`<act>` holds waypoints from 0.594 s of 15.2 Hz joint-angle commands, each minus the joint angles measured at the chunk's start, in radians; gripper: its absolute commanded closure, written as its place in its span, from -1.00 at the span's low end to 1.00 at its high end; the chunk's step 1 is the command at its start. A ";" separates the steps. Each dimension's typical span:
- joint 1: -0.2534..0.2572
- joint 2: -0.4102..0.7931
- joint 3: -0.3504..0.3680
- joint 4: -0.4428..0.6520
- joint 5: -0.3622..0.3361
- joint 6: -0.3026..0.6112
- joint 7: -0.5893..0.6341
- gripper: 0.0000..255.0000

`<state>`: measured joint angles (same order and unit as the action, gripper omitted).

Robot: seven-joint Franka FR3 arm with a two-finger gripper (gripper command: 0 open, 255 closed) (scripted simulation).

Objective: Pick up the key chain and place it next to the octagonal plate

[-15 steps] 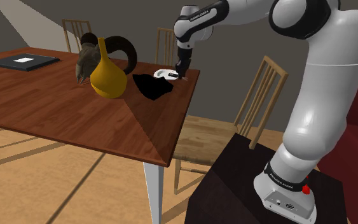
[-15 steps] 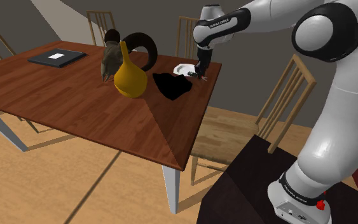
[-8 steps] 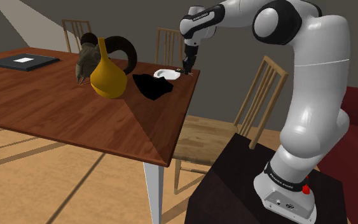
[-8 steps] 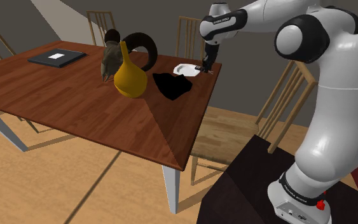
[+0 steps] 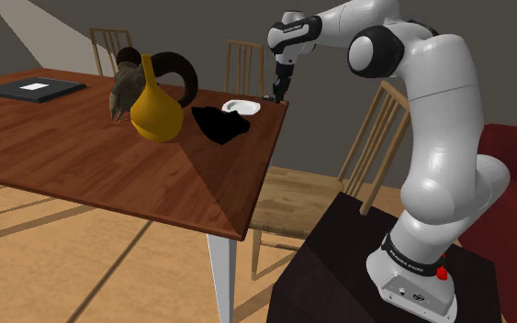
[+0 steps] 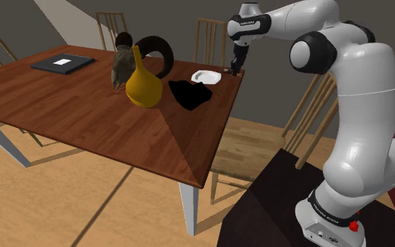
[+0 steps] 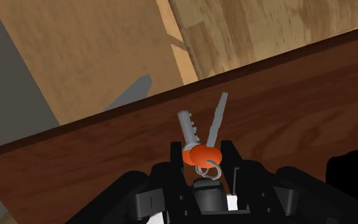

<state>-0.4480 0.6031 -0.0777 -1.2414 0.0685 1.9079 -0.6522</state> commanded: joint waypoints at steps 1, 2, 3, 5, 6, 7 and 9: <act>-0.003 0.016 0.000 0.003 0.002 0.013 -0.004 1.00; -0.002 0.018 0.001 -0.007 0.002 0.026 -0.004 1.00; -0.002 0.020 0.001 -0.018 0.002 0.038 -0.005 1.00; -0.002 0.025 0.001 -0.036 0.003 0.061 -0.006 1.00; -0.002 0.028 0.001 -0.045 0.003 0.073 -0.006 1.00; -0.002 0.031 0.002 -0.054 0.004 0.085 -0.007 1.00; -0.002 0.038 0.002 -0.070 0.005 0.108 -0.008 1.00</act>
<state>-0.4499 0.6369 -0.0759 -1.3027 0.0728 2.0028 -0.6598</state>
